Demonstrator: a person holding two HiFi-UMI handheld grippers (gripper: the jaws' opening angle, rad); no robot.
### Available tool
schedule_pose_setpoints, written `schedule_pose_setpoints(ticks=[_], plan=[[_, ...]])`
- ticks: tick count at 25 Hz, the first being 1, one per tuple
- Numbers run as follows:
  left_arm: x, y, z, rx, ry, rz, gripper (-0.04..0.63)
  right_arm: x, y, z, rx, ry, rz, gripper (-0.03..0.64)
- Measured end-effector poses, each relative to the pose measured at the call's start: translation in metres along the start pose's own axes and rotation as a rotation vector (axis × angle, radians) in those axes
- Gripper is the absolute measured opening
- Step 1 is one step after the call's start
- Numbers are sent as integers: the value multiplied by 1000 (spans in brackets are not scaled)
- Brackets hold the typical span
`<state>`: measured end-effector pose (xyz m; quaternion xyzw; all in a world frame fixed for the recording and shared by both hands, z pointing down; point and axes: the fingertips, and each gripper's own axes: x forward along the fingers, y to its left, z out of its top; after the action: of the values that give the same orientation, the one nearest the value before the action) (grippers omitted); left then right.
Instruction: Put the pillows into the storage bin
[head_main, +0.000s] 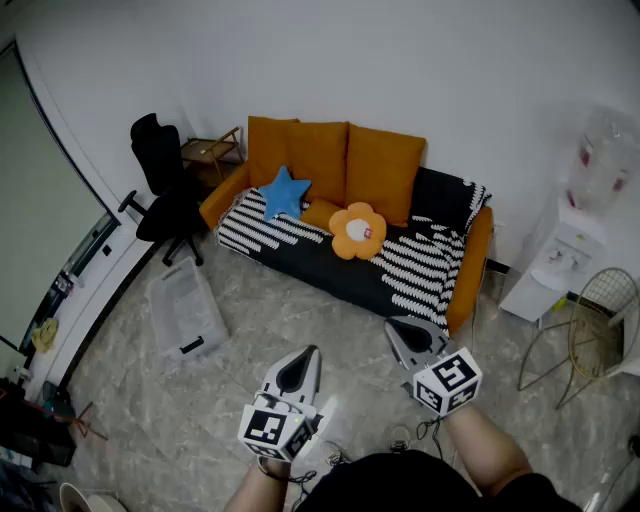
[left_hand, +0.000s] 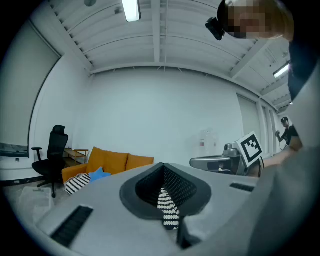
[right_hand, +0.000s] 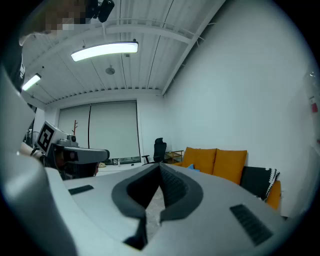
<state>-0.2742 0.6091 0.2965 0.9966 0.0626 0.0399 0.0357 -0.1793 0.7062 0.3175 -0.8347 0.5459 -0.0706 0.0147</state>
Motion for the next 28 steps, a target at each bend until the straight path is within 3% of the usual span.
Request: schedule_pose_setpoints(ticks=[13,26,28], plan=[[-9,15,-3,-6,-7,-9,3,12,13,1,19,-13,1,3],[-38,66,-8,-16,-16,-11,7,43,52,1,-32,-18,-43,6],[-42,75,-8,-8,-23,-24,96,51,59,0,-31,-19,-48,47]])
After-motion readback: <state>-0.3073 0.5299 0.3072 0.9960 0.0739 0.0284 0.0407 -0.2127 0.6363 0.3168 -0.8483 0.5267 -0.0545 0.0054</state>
